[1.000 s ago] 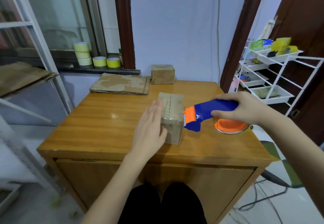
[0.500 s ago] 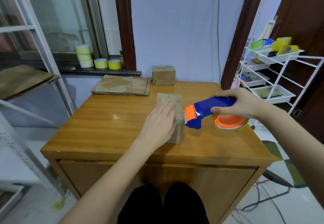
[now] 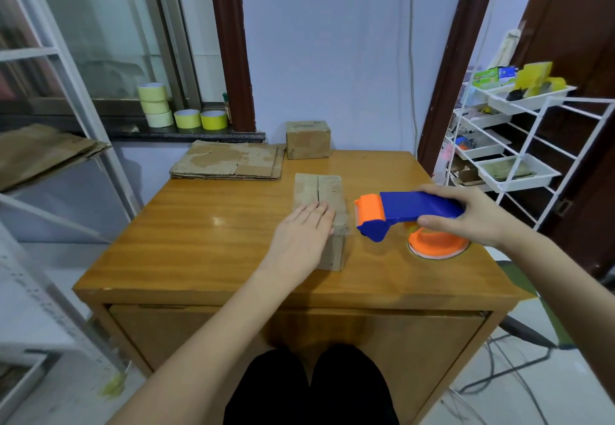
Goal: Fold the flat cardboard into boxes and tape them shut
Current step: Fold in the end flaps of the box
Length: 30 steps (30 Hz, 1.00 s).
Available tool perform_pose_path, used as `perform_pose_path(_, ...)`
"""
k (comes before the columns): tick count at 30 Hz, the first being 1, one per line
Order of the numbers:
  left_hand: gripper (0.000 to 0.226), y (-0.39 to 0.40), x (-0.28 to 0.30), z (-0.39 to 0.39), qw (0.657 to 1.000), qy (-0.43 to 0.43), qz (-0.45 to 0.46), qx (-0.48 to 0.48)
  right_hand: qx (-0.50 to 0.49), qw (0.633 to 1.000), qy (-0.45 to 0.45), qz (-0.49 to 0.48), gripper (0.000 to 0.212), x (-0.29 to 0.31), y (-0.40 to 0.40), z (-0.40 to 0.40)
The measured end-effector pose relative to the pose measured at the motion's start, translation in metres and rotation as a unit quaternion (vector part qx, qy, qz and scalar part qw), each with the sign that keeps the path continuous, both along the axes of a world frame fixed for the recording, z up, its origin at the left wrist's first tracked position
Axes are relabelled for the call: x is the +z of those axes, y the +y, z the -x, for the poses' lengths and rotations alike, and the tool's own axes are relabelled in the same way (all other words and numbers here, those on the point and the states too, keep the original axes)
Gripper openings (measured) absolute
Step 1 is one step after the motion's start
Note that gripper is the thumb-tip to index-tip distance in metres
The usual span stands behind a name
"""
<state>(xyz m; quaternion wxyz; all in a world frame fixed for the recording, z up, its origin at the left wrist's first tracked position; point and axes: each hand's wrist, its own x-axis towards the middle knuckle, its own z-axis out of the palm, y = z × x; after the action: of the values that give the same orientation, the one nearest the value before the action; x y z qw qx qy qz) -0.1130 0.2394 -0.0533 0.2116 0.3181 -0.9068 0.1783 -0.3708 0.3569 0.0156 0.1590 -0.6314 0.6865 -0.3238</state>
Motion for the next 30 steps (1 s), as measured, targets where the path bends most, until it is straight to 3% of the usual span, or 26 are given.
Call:
perform_pose_path(3, 0.048, -0.001, 0.000, -0.001, 1.000, -0.009, -0.011, -0.001, 0.007, 1.000, -0.002, 0.014, 0.089, -0.004, 0.001, 0.001)
perform_pose_path(6, 0.046, -0.002, -0.001, -0.003, 1.000, -0.007, -0.008, -0.005, -0.001, 1.000, -0.014, 0.024, 0.066, 0.000, 0.008, 0.009)
perform_pose_path(10, 0.046, 0.002, 0.000, -0.001, 1.000, 0.004, -0.020, 0.008, -0.018, 0.999, -0.015, 0.023, 0.064, 0.009, 0.022, 0.023)
perform_pose_path(15, 0.047, 0.004, 0.003, -0.001, 0.999, 0.015, -0.032, 0.005, -0.010, 0.992, 0.128, 0.004, 0.073, 0.025, 0.010, 0.013)
perform_pose_path(19, 0.047, 0.007, 0.004, -0.002, 0.999, 0.028, -0.044, -0.009, 0.024, 0.964, 0.264, -0.024, 0.054, 0.045, -0.007, -0.001)
perform_pose_path(24, 0.046, 0.007, 0.009, -0.004, 0.998, 0.015, -0.058, -0.022, 0.057, 0.924, 0.366, -0.100, 0.059, 0.065, -0.036, -0.025)
perform_pose_path(27, 0.059, 0.004, 0.008, -0.004, 0.998, -0.002, -0.055, -0.017, 0.079, 0.900, 0.415, -0.106, 0.056, 0.073, -0.048, -0.043)
perform_pose_path(30, 0.055, 0.006, 0.009, -0.003, 0.998, -0.002, -0.058, -0.005, 0.090, 0.884, 0.444, -0.112, 0.059, 0.074, -0.061, -0.056)
